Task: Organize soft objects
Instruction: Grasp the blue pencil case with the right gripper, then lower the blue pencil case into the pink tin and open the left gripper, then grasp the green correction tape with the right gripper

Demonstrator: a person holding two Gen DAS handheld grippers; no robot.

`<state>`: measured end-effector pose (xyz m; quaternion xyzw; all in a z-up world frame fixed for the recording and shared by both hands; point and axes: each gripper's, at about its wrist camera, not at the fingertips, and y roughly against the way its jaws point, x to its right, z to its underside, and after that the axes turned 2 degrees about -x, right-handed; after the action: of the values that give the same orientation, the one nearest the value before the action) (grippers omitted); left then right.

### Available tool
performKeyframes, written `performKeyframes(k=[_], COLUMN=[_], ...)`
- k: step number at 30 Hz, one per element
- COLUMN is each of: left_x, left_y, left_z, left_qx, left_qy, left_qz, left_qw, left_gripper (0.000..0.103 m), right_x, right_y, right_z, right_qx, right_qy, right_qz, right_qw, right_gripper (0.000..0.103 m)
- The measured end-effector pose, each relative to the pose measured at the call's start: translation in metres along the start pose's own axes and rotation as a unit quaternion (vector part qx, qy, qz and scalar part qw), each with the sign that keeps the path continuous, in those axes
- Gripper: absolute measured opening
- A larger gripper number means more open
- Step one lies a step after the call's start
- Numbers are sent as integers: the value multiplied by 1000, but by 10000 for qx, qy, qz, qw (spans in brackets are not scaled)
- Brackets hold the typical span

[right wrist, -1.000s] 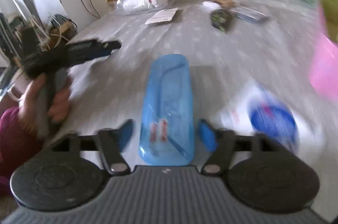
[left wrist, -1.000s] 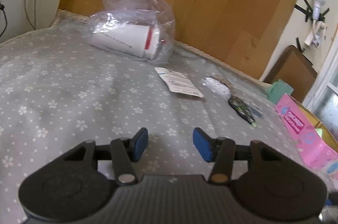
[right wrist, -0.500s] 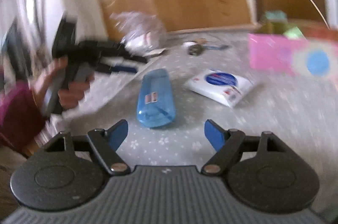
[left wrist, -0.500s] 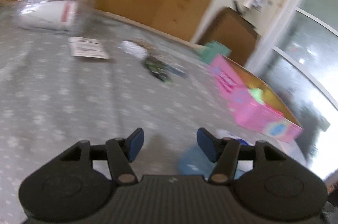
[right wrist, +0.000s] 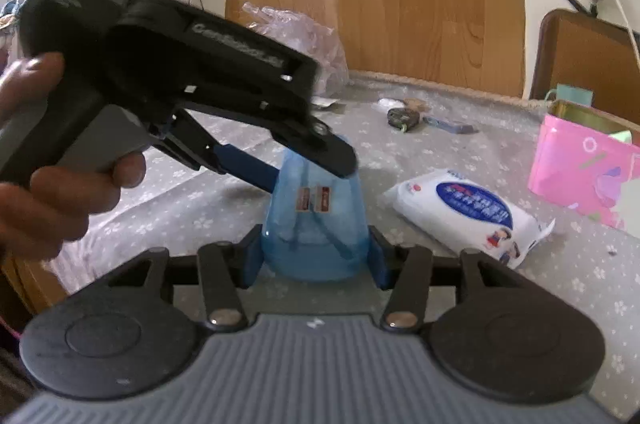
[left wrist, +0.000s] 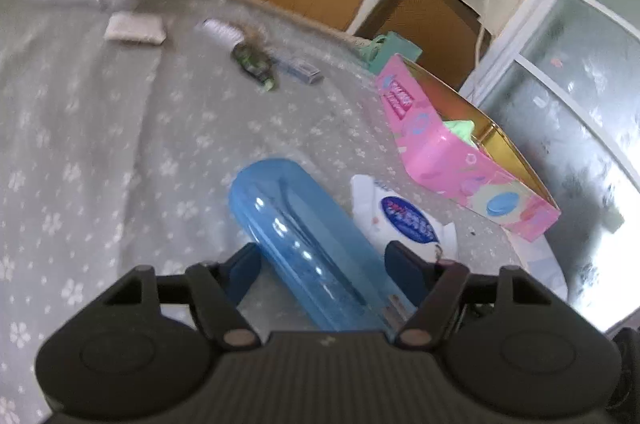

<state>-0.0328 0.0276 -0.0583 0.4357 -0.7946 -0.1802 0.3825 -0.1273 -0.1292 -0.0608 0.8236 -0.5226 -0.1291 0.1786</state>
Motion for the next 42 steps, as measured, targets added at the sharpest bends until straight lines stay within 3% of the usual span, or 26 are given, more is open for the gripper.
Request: performKeyframes(k=[6, 10, 18, 23, 28, 32, 35, 37, 40, 42], left_x=[46, 103, 204, 230, 185, 121, 63, 19, -41, -71], left_y=[2, -33, -152, -197, -154, -105, -76, -63, -45, -37], left_z=[-42, -84, -126, -118, -105, -100, -98, -99, -99, -97], left_qx=[284, 335, -85, -322, -68, 168, 380, 443, 540, 717], left_qy=[-547, -1273, -1826, -2002, -1850, -1591, -1371, -1105, -724, -658], left_qz=[410, 758, 1534, 1324, 1328, 895, -117, -838, -1615, -2074], left_qw=[9973, 9884, 9711, 9702, 9737, 9831, 9898, 9893, 9827, 9734], left_gripper=[63, 62, 61, 61, 62, 62, 62, 62, 62, 62], right_x=[42, 94, 208, 240, 213, 175, 147, 131, 118, 112], right_y=[23, 29, 25, 15, 27, 21, -3, -21, -62, -99], right_z=[-26, -40, -48, -39, -30, -45, -65, -77, -96, -109], right_qx=[880, 1195, 965, 693, 1198, 1323, 1025, 769, 233, -172], right_qy=[-108, -379, -984, -1177, -1116, -699, -582, -641, -819, -990], right_qz=[717, 1421, 2736, 3364, 3064, 2266, 1421, 948, 442, 308], right_qw=[9935, 9819, 9519, 9317, 9377, 9624, 9828, 9904, 9954, 9945], right_gripper=[55, 55, 55, 58, 56, 56, 56, 56, 56, 56])
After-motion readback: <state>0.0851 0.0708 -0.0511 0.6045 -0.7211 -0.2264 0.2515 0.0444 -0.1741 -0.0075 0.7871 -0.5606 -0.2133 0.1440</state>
